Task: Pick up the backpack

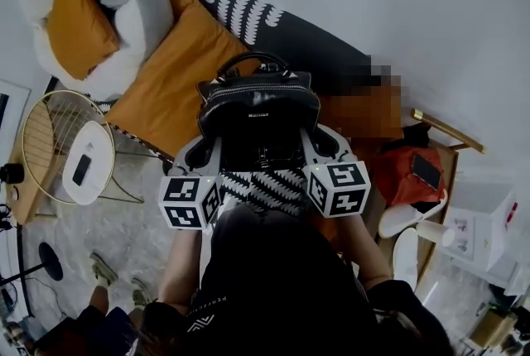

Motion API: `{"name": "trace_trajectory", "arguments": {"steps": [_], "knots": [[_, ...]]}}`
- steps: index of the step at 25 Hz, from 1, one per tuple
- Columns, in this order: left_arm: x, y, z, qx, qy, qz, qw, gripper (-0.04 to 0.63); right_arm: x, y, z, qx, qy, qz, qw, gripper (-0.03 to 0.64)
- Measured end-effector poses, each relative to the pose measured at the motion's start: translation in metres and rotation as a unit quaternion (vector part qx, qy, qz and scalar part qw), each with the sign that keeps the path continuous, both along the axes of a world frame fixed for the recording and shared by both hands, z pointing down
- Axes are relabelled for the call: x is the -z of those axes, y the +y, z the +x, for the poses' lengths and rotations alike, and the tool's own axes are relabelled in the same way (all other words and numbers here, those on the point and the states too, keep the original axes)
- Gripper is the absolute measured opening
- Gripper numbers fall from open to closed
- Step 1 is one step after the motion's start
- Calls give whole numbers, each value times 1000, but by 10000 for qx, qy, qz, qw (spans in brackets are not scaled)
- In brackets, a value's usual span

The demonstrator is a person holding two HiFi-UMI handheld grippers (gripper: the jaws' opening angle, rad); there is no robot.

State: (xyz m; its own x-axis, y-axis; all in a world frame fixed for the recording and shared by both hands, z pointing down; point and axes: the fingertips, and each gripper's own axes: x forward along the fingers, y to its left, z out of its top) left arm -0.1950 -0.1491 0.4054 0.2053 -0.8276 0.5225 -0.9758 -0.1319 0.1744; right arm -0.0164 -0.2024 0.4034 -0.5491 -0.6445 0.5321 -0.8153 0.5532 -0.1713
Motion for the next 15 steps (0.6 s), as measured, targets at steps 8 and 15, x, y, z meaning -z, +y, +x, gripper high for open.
{"name": "trace_trajectory", "arguments": {"steps": [8,15], "knots": [[26,6,-9,195,-1,265,9995,47,23,1,-12,128,-101,158,9997,40],[49,14,-21,433,-9,561,9975,46,48,3,-24,302,-193,392,9986,38]]}}
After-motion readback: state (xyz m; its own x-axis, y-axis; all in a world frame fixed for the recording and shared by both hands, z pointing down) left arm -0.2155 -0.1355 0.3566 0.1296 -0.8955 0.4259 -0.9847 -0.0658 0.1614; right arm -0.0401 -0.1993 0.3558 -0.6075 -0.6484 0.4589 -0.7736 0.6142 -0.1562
